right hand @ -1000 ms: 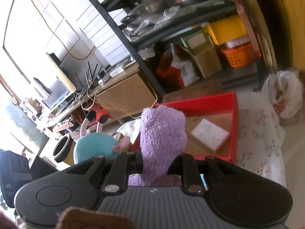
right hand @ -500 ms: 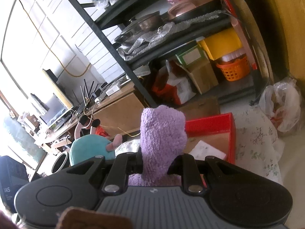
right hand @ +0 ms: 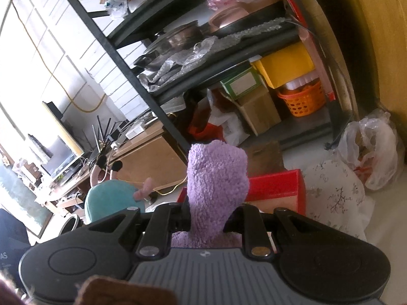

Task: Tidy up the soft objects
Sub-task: 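Lift and carry the pig with the left tool while the right tool carries the mitten to the box, then release the pig into the red box with the left tool while the right tool drops the mitten there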

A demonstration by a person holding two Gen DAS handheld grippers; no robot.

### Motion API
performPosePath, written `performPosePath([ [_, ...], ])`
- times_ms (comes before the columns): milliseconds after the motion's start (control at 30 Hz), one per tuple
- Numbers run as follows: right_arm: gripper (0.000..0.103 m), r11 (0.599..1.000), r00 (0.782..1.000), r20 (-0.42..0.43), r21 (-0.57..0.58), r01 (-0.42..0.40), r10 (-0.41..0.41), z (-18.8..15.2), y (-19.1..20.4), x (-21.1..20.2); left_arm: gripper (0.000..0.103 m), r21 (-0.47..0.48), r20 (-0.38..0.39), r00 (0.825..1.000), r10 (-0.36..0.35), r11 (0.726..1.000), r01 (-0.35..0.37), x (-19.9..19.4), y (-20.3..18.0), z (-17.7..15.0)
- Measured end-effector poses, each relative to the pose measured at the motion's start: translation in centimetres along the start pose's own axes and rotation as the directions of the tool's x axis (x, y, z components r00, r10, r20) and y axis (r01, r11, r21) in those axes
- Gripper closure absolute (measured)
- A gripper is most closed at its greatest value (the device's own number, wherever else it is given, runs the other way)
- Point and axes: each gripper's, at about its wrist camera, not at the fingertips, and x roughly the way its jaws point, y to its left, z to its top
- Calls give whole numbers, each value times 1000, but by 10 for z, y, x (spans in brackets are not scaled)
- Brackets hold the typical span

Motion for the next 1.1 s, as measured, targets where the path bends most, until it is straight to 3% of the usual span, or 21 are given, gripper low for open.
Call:
performPosePath([
  [767,103,996,996,-17,-11,85,-85,24,-26,71,44,-11,-42,998,45,999,-46,76,16,23],
  [933,103,996,995,-39,7,89,-89,16,-31,93,35,-31,-60,996,61,998,-63,92,25,25],
  [1033,94,995,994,-48,28,100,-98,14,-35,99,32,-33,-71,995,77,996,-79,94,28,24],
  [1100,83,994,993,-45,32,107,-106,15,-36,98,32,-30,-58,995,77,996,-78,91,28,24],
])
